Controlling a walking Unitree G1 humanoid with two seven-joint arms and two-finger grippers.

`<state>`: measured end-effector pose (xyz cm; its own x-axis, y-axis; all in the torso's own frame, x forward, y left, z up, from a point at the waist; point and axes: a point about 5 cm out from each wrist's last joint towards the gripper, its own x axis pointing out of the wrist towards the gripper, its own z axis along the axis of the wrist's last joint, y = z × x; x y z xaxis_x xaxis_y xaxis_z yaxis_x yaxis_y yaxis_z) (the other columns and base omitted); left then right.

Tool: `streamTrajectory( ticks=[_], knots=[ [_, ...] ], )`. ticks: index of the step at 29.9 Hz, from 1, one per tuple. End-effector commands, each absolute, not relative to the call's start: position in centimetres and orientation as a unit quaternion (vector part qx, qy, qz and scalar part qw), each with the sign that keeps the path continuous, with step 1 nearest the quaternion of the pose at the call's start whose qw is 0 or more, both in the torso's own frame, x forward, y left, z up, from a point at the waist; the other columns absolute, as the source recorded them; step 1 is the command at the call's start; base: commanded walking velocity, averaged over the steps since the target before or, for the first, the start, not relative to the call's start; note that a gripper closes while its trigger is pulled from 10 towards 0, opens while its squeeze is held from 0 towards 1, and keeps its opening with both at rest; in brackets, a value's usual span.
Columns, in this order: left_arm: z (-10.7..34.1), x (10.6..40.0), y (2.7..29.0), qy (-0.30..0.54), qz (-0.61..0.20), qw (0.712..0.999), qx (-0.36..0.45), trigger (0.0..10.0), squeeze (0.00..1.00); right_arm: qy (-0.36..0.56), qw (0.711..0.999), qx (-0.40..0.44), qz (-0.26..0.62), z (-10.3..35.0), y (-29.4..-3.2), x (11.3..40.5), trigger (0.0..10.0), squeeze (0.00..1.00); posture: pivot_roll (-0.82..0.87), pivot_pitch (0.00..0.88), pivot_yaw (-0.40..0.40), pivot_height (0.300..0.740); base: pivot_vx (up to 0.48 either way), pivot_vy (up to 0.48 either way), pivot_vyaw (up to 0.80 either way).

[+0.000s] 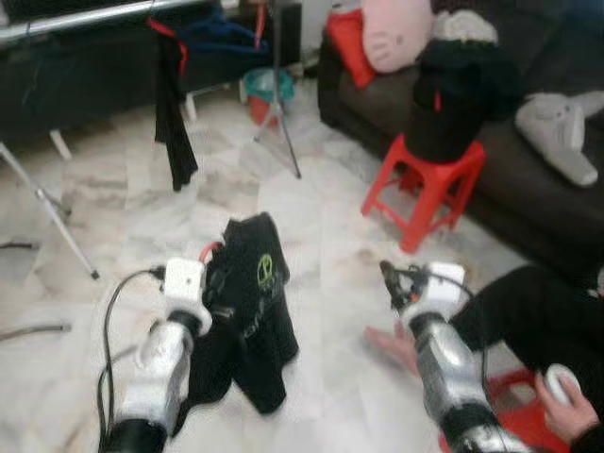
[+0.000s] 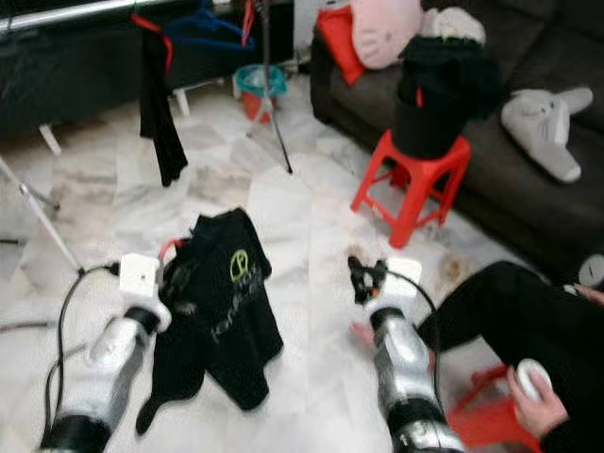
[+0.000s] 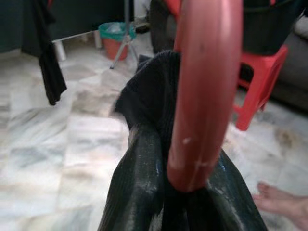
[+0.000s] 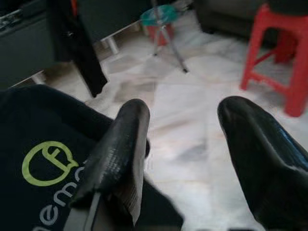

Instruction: Hang hanger

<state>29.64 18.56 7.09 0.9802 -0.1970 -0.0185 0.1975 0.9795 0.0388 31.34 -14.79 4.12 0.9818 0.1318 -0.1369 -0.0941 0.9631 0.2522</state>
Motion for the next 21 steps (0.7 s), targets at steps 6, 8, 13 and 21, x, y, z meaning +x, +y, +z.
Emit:
streamTrajectory(
  ticks=[6, 8, 13, 21],
  knots=[
    [8.9, 30.2, 16.9, -0.031, -0.148, 0.988, 0.037, 10.0, 0.0, 0.075, 0.99, 0.113, 0.049, 4.2, -15.7, 31.4, 10.0, 0.0, 0.05, 0.045, -0.004, 0.74, 0.0, 0.0, 0.0],
    [8.9, 30.1, 16.8, -0.033, -0.151, 0.987, 0.035, 10.0, 0.0, 0.076, 0.989, 0.115, 0.048, 4.1, -15.7, 31.4, 10.0, 0.0, 0.05, 0.046, -0.006, 0.74, 0.0, 0.0, 0.0],
    [8.9, 30.1, 16.6, -0.032, -0.154, 0.987, 0.041, 10.0, 0.0, 0.076, 0.989, 0.115, 0.047, 4.1, -15.7, 31.4, 10.0, 0.0, 0.05, 0.045, -0.005, 0.74, 0.0, 0.0, 0.0],
    [8.8, 29.7, 16.2, -0.037, -0.166, 0.984, 0.048, 10.0, 0.0, 0.076, 0.989, 0.114, 0.047, 4.1, -15.8, 31.4, 10.0, 0.0, 0.05, 0.048, -0.007, 0.74, 0.0, -0.156, 0.0]
  ],
)
